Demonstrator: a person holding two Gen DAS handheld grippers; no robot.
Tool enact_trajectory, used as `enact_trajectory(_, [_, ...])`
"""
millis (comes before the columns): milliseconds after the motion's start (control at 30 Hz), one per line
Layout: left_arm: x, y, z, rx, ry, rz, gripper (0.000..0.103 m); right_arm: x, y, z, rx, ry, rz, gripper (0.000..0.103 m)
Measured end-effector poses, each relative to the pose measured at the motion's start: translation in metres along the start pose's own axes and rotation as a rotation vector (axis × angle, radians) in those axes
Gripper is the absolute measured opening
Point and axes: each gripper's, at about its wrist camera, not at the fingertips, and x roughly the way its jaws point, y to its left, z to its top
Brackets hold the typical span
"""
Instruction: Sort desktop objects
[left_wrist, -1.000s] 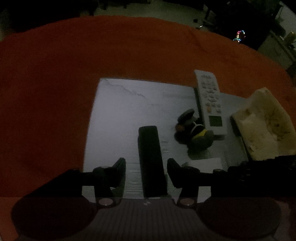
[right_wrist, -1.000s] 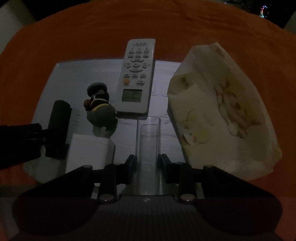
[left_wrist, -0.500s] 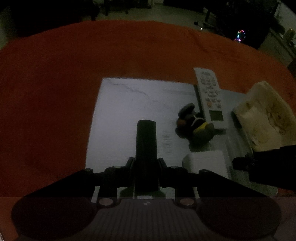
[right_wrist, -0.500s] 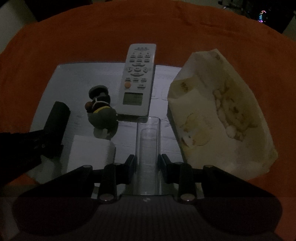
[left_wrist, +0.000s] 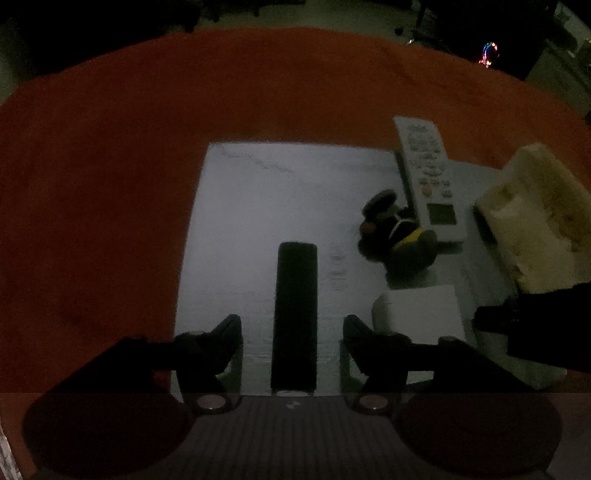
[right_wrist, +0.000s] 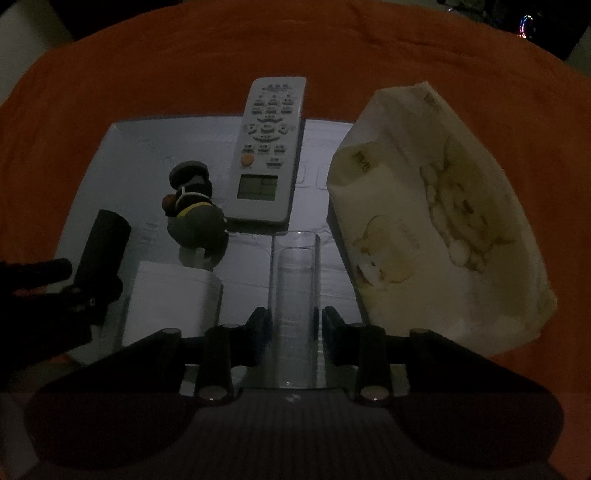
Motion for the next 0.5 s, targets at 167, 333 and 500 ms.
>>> enact_trajectory(167, [0.003, 0.001, -0.001, 0.008, -0.001, -0.015, 0.036, 0.007, 0.005, 0.001, 0.010, -0.008, -0.009, 0.047])
enact_trajectory(333, [0.000, -0.002, -0.004, 0.040, -0.036, -0.005, 0.021, 0.007, 0.013, -0.001, -0.037, -0.030, -0.047, 0.032])
enact_trajectory(500, [-0.011, 0.002, 0.001, 0.019, -0.058, -0.023, 0.021, -0.003, 0.009, 0.004, -0.019, -0.057, -0.044, 0.032])
